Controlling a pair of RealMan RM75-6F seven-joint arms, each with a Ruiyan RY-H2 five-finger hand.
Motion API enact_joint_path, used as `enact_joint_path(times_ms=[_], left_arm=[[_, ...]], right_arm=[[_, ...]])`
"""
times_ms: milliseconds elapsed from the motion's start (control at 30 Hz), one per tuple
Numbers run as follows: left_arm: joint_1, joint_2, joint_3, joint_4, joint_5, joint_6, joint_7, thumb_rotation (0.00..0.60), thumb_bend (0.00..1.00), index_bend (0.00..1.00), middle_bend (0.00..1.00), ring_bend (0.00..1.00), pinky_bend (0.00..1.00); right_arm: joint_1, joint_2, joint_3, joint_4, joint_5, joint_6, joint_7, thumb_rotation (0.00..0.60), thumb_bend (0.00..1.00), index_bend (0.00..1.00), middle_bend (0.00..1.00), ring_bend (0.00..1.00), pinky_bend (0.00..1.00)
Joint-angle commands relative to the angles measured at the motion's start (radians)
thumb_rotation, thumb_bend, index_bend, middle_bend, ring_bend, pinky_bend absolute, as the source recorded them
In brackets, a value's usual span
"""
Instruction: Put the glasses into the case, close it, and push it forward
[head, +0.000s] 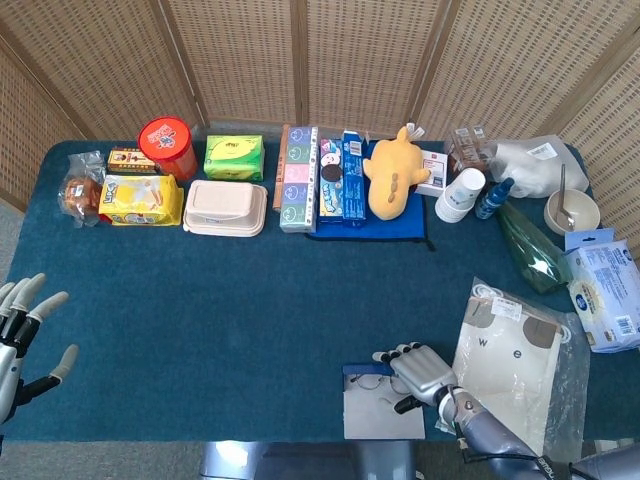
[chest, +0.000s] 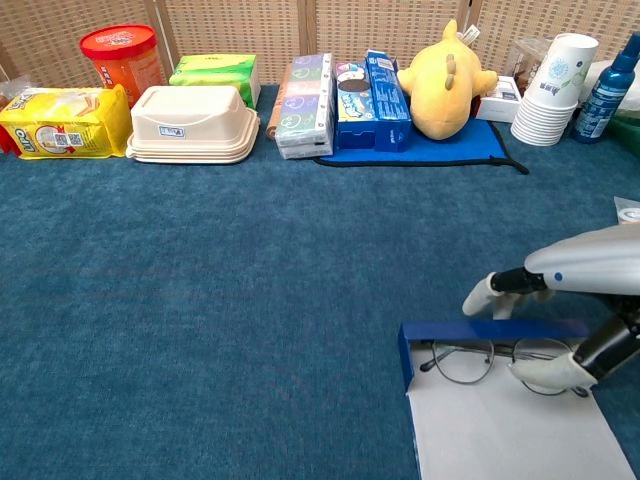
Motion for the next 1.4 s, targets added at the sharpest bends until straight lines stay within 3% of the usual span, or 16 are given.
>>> enact_joint_path(times_ms=[33,433,600,800,933,1167,1400], left_arm=[[0.003,0.001,0.001,0.002,-0.001,0.003,-0.002,0.6,0.32,0.16,0.04,0.0,0.0],[0.007,0.001,0.006,0.01,-0.004,0.006,-0.01,0.6,0.32,0.16,0.04,0.0,0.0],[0.005,-0.001,0.006,0.009,-0.002,0.004,-0.006,0.6,0.32,0.16,0.04,0.0,0.0],[0.007,-0.002,0.008,0.01,0.001,0.009,-0.005,0.6,0.32,0.16,0.04,0.0,0.0],[0.007,-0.003,0.003,0.015,0.001,0.016,-0.01,0.6,0.32,0.16,0.04,0.0,0.0],[-0.004,0.005,-0.007,0.032,-0.01,0.012,-0.047,0.6,0.32,0.14,0.04,0.0,0.0],[-0.005,0.014,-0.009,0.05,-0.008,0.024,-0.08,0.6,0.32,0.14,0.04,0.0,0.0]], right_arm=[[-0.001,-0.005,-0.001,-0.002,-0.005,-0.003,-0.003,0.191,0.37,0.13,0.24,0.17,0.2],[-0.01,-0.025,-0.009,-0.006,-0.024,-0.007,-0.012,0.191,0.37,0.13,0.24,0.17,0.2],[-0.03,-0.025,0.005,-0.003,-0.082,0.011,0.005,0.19,0.37,0.12,0.23,0.16,0.2],[-0.086,-0.013,0.017,-0.011,-0.224,0.07,0.032,0.191,0.37,0.06,0.14,0.07,0.19],[-0.166,-0.026,-0.011,-0.009,-0.377,0.158,0.022,0.203,0.37,0.01,0.12,0.04,0.19],[-0.331,-0.046,-0.097,0.022,-0.633,0.314,-0.003,0.328,0.36,0.0,0.11,0.03,0.19],[-0.51,-0.111,-0.175,0.18,-0.887,0.439,-0.008,0.429,0.32,0.0,0.1,0.01,0.17]])
